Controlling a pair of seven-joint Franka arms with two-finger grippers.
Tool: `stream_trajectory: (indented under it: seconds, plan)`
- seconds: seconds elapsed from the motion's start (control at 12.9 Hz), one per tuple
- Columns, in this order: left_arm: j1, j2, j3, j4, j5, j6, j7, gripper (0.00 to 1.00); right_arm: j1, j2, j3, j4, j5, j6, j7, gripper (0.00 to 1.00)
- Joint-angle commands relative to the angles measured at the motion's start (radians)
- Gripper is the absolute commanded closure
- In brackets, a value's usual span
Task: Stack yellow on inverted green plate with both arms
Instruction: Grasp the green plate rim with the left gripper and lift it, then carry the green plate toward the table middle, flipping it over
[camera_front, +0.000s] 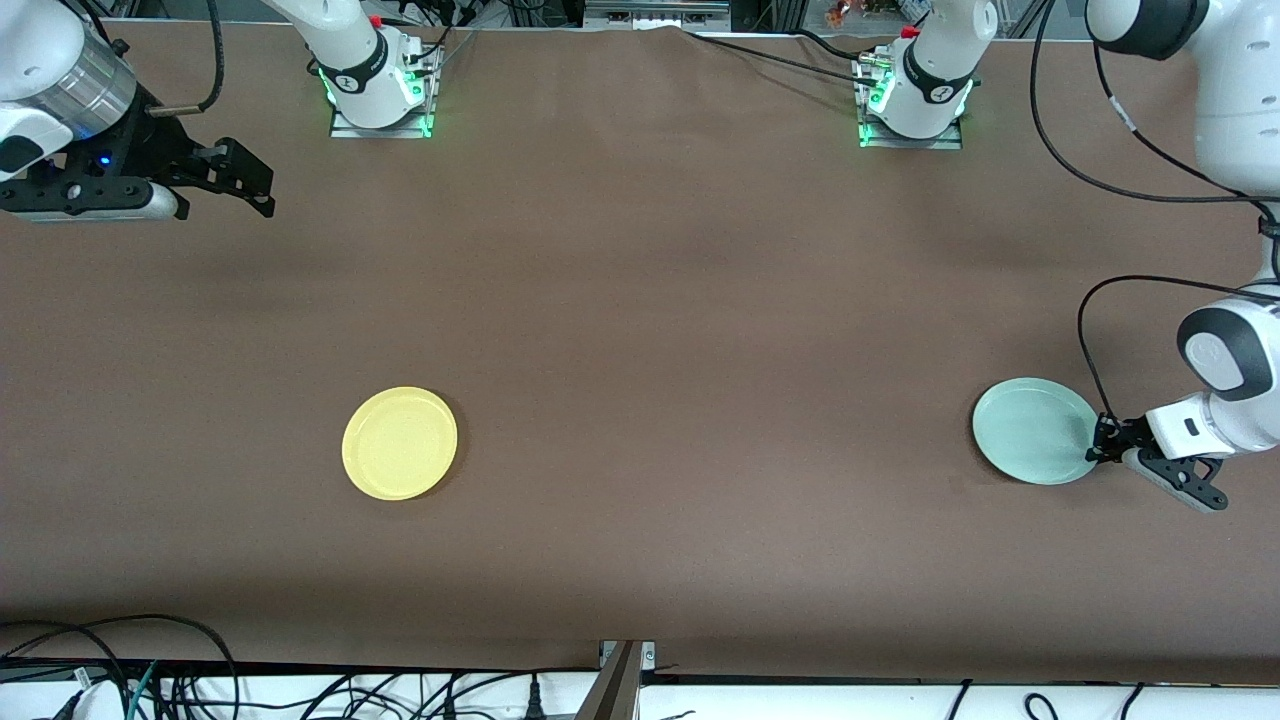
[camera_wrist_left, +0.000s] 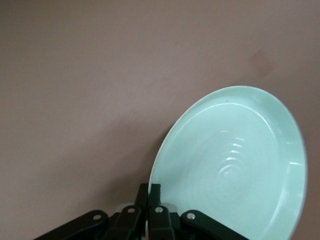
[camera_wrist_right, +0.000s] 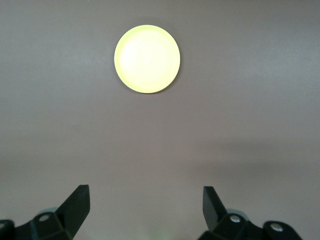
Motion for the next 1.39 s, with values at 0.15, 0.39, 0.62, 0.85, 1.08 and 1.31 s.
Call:
stream_trajectory:
  seconds: [0.15, 0.39, 0.62, 0.85, 1.08, 1.31]
  plan:
    - [-0.168, -0.159, 0.003, 0.008, 0.171, -0.085, -0.124, 1.0, 0.008, -0.013, 0.02, -0.023, 0.01, -0.011, -0.005, 0.0]
    - [-0.354, -0.167, 0.009, 0.112, 0.374, -0.209, -0.267, 1.0, 0.008, -0.019, 0.041, -0.027, 0.008, -0.033, -0.006, 0.0]
    - [-0.496, -0.161, 0.013, 0.145, 0.529, -0.234, -0.457, 1.0, 0.008, -0.013, 0.044, -0.018, 0.008, -0.028, -0.008, 0.0]
    - [-0.657, -0.149, 0.016, 0.148, 0.696, -0.313, -0.729, 1.0, 0.008, -0.013, 0.041, -0.015, 0.008, -0.024, -0.009, 0.0]
    - [-0.829, -0.104, 0.016, 0.148, 0.893, -0.416, -1.015, 1.0, 0.007, -0.011, 0.035, -0.009, 0.002, -0.027, -0.012, 0.0]
    - [-0.978, -0.029, 0.017, 0.159, 1.078, -0.562, -1.184, 1.0, 0.001, -0.007, 0.027, -0.009, 0.002, -0.019, -0.037, 0.0]
